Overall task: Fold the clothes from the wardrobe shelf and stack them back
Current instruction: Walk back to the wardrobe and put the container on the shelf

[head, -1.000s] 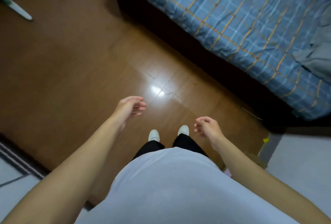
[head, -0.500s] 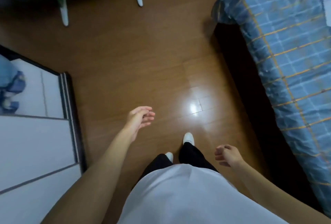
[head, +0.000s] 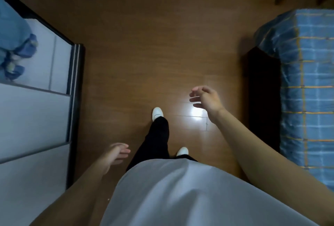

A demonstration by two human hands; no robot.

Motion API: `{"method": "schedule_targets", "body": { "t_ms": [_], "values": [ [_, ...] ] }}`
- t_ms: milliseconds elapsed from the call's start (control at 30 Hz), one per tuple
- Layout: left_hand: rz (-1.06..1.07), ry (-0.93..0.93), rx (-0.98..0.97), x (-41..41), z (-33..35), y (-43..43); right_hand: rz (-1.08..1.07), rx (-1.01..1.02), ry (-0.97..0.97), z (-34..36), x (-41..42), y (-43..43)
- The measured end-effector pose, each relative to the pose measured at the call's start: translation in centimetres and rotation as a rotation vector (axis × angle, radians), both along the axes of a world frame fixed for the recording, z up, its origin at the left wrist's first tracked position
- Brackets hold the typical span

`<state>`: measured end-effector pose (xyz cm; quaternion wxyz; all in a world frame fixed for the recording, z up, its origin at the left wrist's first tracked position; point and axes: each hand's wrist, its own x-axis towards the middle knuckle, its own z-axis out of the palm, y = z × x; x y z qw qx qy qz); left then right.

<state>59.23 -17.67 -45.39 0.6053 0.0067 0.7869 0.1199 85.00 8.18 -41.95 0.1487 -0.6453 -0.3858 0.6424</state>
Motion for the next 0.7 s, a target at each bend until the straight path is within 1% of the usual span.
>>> {"method": "schedule_targets", "body": {
  "t_ms": [67,200,300,433,500,600,700],
  "values": [
    [-0.003,-0.025,-0.007,-2.2,-0.3,3.3,-0.008,-0.031,-0.047,-0.2,-1.5,2.0],
    [-0.026,-0.047,0.079,-6.5,0.1,12.5,-0.006,-0.104,-0.173,-0.6,-2.7,5.1],
    [-0.021,-0.025,0.171,-9.1,1.0,21.3,0.031,-0.163,-0.265,-1.0,-2.6,7.3],
    [-0.016,-0.023,0.355,-11.4,2.9,33.4,0.06,-0.234,-0.348,-2.0,-2.0,10.8],
    [-0.003,-0.03,0.446,-12.3,4.0,39.8,0.045,-0.265,-0.37,-2.8,-2.0,13.7],
    [0.009,-0.029,0.547,-13.4,5.3,47.1,0.057,-0.295,-0.384,-3.8,-2.7,18.1],
    [0.006,-0.002,0.565,-14.4,6.1,53.5,0.038,-0.315,-0.374,-4.7,-4.7,24.9]
  ]
}}
